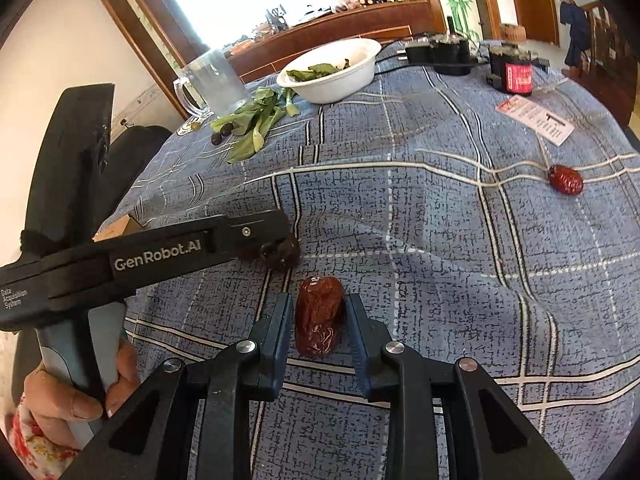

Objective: Organize fruits
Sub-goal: 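Grasp a red date with the right gripper while the left gripper grasps another red date, then drop the date into the tray with the left gripper while the right drops its date there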

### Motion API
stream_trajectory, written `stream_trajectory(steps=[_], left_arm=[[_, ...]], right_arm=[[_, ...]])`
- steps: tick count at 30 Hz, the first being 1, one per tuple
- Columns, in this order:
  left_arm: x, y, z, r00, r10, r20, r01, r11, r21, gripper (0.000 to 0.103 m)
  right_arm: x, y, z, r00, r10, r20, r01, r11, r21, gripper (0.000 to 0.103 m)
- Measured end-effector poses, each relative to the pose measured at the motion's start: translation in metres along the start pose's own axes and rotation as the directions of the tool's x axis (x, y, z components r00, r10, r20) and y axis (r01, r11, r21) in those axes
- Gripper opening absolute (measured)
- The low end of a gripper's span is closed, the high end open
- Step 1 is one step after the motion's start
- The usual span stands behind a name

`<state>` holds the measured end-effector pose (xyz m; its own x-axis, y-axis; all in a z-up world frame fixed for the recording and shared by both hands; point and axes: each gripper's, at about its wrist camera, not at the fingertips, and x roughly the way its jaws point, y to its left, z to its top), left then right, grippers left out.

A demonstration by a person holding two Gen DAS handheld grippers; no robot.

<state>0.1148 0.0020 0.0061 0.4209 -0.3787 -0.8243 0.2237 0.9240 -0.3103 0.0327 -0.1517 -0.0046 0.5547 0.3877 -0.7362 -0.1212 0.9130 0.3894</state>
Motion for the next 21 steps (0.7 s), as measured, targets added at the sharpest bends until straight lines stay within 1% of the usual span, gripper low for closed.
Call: stream_trajectory(steps=[2, 4, 7, 8, 10, 11, 12, 17, 21], left_arm=[[-0.003, 0.002, 0.0, 1.0, 0.007, 0.009, -0.007, 1.0, -0.001, 0.039], [-0.002, 0.002, 0.001, 0.999, 0.028, 0.016, -0.028, 1.0, 0.001, 0.039], [0.002, -0.001, 0.0, 0.999, 0.03, 0.027, -0.03, 0.999, -0.014, 0.044], [0.002, -0.004, 0.0, 0.999, 0.042, 0.03, -0.041, 0.999, -0.002, 0.042], [-0.003, -0.005, -0.001, 0.999, 0.03, 0.03, -0.03, 1.0, -0.001, 0.035], [-0.007, -0.005, -0.001, 0.999, 0.037, 0.035, -0.037, 0.999, -0.002, 0.029], [-0.012, -0.004, -0.002, 0.998, 0.04, 0.043, -0.04, 0.999, -0.003, 0.029], [-0.042, 0.016, -0.01, 0.997, 0.014, 0.077, -0.009, 0.999, -0.054, 0.029], [-0.06, 0.03, -0.02, 0.996, -0.002, 0.089, 0.011, 0.995, -0.099, 0.029]], right_arm=[[0.002, 0.001, -0.001, 1.0, 0.0, -0.012, 0.0, 1.0, -0.003, 0.03], [0.003, 0.005, -0.002, 1.0, -0.007, -0.006, 0.007, 1.0, -0.017, 0.03], [0.005, 0.011, -0.002, 1.0, -0.028, 0.001, 0.028, 0.999, -0.045, 0.029], [0.005, 0.012, -0.002, 0.999, -0.038, 0.004, 0.038, 0.998, -0.055, 0.029], [0.005, 0.012, -0.002, 0.999, -0.038, 0.007, 0.039, 0.998, -0.055, 0.028], [0.005, 0.012, -0.002, 0.999, -0.035, 0.009, 0.035, 0.998, -0.052, 0.028], [0.004, 0.011, -0.001, 0.999, -0.029, 0.014, 0.03, 0.998, -0.046, 0.028], [-0.004, 0.01, 0.0, 0.998, 0.026, 0.05, -0.024, 0.999, -0.038, 0.028], [-0.007, 0.012, -0.002, 0.997, 0.044, 0.061, -0.042, 0.999, -0.035, 0.028]])
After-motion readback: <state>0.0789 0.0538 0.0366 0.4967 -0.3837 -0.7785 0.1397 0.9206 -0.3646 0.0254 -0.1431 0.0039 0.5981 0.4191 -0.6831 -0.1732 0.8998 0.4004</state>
